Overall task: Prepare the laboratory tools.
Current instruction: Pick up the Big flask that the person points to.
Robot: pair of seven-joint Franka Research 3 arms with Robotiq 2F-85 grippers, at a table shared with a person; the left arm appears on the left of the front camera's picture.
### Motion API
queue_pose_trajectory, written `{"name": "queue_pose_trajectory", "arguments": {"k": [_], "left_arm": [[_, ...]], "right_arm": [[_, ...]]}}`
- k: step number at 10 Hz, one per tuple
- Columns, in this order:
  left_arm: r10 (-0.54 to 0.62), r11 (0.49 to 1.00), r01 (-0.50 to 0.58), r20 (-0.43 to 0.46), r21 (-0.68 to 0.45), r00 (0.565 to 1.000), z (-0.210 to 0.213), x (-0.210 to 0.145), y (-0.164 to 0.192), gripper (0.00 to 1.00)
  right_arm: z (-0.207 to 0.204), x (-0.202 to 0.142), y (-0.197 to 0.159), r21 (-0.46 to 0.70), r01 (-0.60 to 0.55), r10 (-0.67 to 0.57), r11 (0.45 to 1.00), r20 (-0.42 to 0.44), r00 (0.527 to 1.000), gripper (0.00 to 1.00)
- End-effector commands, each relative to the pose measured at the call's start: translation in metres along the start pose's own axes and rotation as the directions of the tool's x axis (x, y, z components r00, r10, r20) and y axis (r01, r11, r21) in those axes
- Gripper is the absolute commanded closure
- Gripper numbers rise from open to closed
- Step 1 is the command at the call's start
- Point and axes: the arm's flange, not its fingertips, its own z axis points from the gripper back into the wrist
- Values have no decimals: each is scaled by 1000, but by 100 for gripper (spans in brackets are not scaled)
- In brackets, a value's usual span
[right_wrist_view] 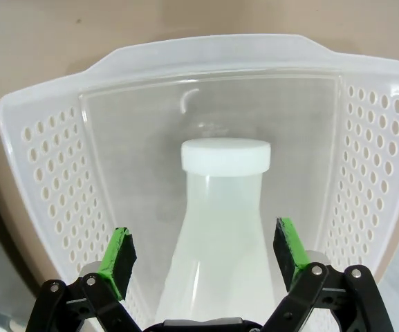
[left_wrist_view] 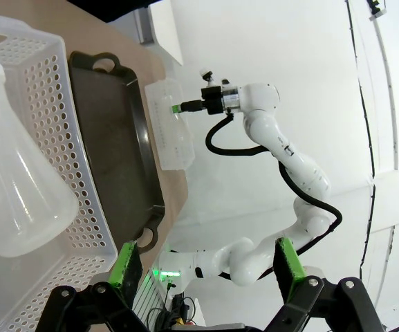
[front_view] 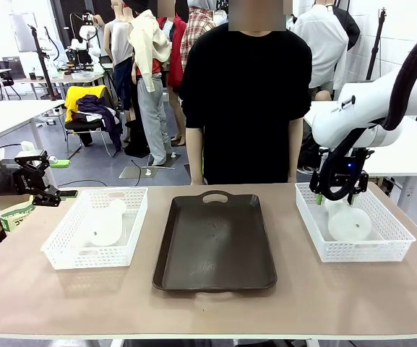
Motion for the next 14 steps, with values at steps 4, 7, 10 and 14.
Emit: {"name": "queue_pose_trajectory", "arguments": {"k": [4, 7, 10, 14], "left_arm": [[-3, 1000, 3, -2, 7, 1000, 1, -1, -1, 0], [-3, 1000, 3, -2, 7, 1000, 1, -1, -1, 0], [-3, 1000, 3, -2, 7, 1000, 1, -1, -1, 0], [-3, 1000, 3, -2, 7, 1000, 1, -1, -1, 0]], "right_arm": [[-19, 12, -2, -50, 68, -68, 996, 12, 998, 0], [-23, 17, -10, -78, 109, -107, 991, 24, 994, 6], [-24, 17, -9, -71, 134, -134, 988, 8, 991, 56], [-27, 14, -7, -81, 152, -154, 985, -22, 988, 100]]}}
